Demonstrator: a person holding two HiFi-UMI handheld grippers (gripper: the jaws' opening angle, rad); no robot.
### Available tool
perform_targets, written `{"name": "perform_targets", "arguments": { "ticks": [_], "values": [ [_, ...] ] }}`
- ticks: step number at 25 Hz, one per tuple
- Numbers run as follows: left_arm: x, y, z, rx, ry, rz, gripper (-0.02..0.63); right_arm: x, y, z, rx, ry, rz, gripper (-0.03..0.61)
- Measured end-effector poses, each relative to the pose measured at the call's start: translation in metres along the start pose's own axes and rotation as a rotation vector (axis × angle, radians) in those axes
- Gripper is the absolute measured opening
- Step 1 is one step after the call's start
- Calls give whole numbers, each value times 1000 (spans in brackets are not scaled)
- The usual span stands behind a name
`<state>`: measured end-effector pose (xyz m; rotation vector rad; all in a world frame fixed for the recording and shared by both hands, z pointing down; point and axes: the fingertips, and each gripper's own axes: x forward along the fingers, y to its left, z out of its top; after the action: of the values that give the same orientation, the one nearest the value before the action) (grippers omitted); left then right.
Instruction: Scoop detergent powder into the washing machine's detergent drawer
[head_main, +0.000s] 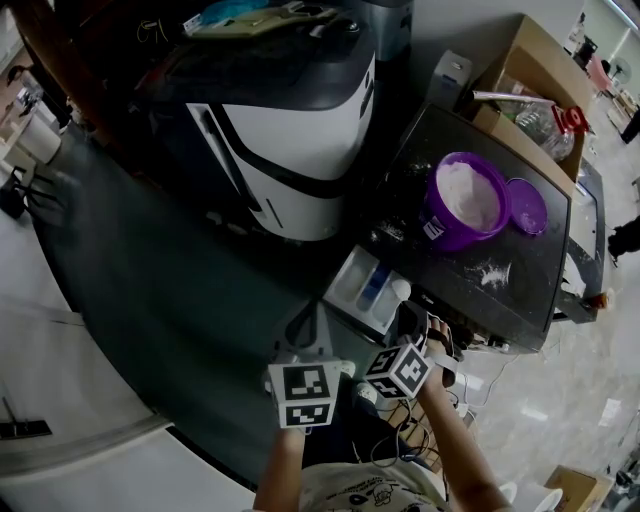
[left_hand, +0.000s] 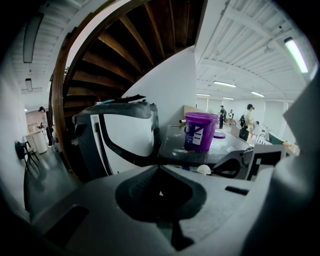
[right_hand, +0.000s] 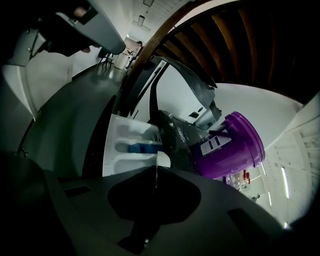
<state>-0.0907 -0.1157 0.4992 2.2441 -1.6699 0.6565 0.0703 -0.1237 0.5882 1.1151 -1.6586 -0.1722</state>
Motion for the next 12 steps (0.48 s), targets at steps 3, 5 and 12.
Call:
{"name": "perform_targets", "arguments": {
  "ticks": [3, 5, 12],
  "values": [
    [-2, 2, 0, -4, 0, 5, 3, -1, 1, 1, -55, 0, -18, 21],
    [-3, 2, -1, -6, 0, 6, 2, -2, 2, 2, -90, 0, -35, 21],
    [-6, 3, -1, -9, -5, 13, 2, -3, 4, 0, -172, -10, -90, 21]
  ]
}}
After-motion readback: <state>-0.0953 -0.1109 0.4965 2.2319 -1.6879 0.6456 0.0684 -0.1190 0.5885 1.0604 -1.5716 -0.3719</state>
